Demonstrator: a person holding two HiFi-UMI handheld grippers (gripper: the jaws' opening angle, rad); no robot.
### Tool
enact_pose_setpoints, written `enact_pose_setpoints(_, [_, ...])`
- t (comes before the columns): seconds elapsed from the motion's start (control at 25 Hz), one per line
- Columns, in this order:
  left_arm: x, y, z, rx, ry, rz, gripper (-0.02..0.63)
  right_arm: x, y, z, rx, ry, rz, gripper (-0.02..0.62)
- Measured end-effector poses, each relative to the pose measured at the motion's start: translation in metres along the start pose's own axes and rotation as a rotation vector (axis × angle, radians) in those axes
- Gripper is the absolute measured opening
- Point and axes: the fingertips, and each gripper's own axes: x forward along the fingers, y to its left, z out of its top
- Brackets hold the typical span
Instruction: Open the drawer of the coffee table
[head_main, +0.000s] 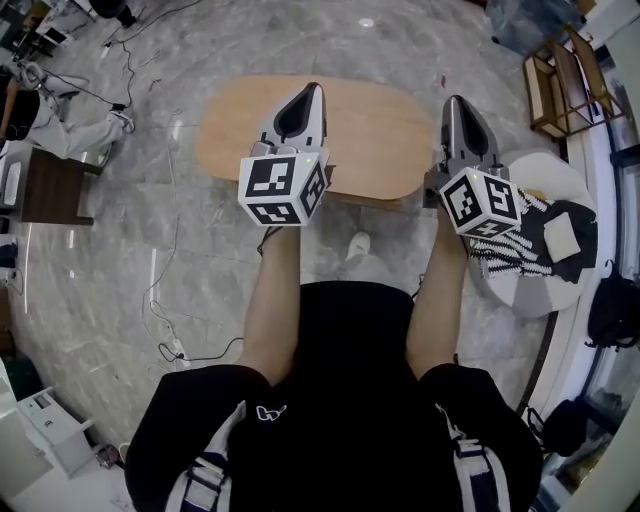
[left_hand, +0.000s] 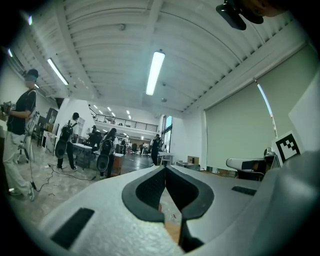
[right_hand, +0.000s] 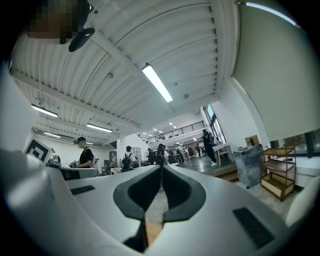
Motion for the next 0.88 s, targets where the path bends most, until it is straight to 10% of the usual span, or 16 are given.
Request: enact_pose_setpoints(0.88, [0.117, -0.024, -0.023, -0.019, 0.050, -0.040, 0.011, 0.057, -0.095, -0.011, 0.039, 0.027, -0.037, 0.014])
